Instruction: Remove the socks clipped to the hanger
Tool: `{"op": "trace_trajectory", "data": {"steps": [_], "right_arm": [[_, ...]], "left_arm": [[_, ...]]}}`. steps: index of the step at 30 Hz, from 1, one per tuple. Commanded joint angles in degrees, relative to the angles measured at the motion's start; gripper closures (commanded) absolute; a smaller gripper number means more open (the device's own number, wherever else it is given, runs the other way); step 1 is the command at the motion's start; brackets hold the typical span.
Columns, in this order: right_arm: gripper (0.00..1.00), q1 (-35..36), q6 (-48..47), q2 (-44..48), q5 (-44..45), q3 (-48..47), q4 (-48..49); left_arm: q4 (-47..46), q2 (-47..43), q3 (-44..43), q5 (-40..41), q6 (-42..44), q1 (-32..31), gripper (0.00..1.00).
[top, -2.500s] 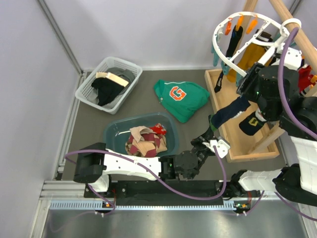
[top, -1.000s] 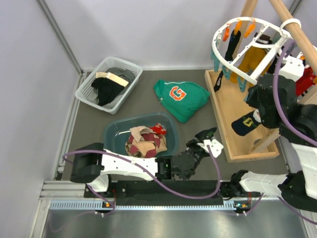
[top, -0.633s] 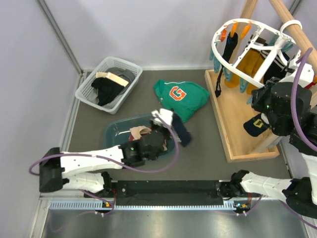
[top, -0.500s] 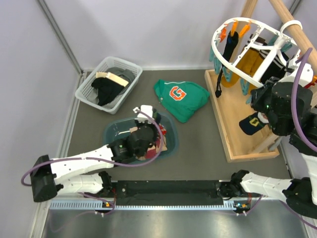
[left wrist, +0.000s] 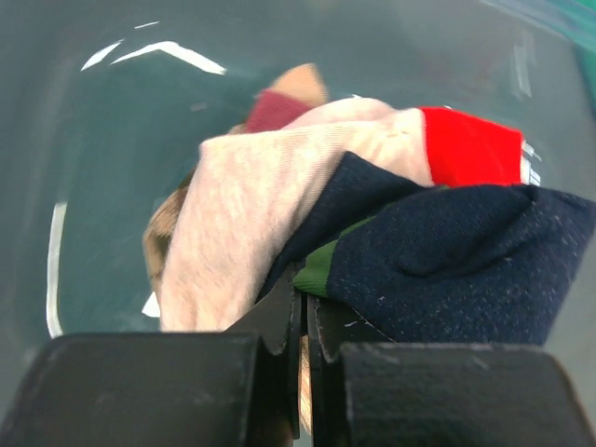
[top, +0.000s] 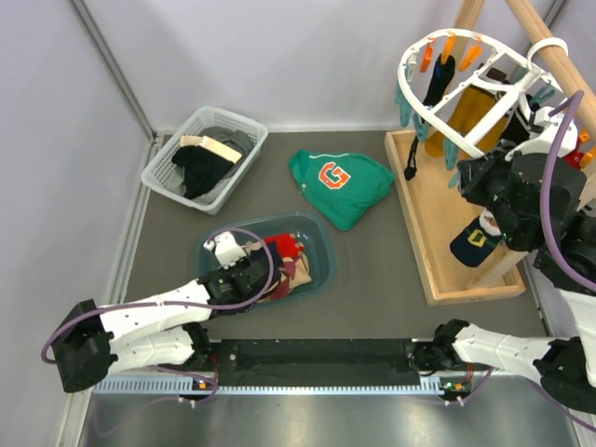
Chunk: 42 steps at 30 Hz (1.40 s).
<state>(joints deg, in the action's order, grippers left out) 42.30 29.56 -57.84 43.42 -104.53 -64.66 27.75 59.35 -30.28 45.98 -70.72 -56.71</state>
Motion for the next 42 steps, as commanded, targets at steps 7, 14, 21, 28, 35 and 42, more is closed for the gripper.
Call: {"op": "trace_trajectory", "data": {"steps": [7, 14, 21, 28, 35, 42], "right_arm": [[0.95, 0.5, -1.0, -1.0, -8.5, 2.0, 8.8], [0.94, 0.5, -0.1, -1.3, -10.3, 2.5, 10.6], [0.94, 0.5, 0.6, -1.3, -10.4, 2.9, 11.6], [0.93, 0.5, 0.6, -0.7, -12.2, 3.8, 13.2], [0.93, 0.5, 1.6, -0.1, -14.1, 4.8, 14.7], [0.92, 0.6, 2.1, 0.5, -14.5, 5.6, 14.8]], "left_arm": [[26.4, -3.2, -8.1, 11.6, -21.0, 0.3, 0.56], [24.6, -8.5, -14.6, 12.1, -6.3, 0.3, 0.31], [29.2, -9.8, -18.6, 10.9, -5.3, 0.3, 0.22], [-0.5, -14.2, -10.1, 5.5, 20.4, 0.3, 0.15], [-9.4, -11.7, -1.2, -2.7, 18.2, 0.3, 0.16], [8.7, -3.2, -3.5, -0.2, -3.3, 0.6, 0.43]]}}
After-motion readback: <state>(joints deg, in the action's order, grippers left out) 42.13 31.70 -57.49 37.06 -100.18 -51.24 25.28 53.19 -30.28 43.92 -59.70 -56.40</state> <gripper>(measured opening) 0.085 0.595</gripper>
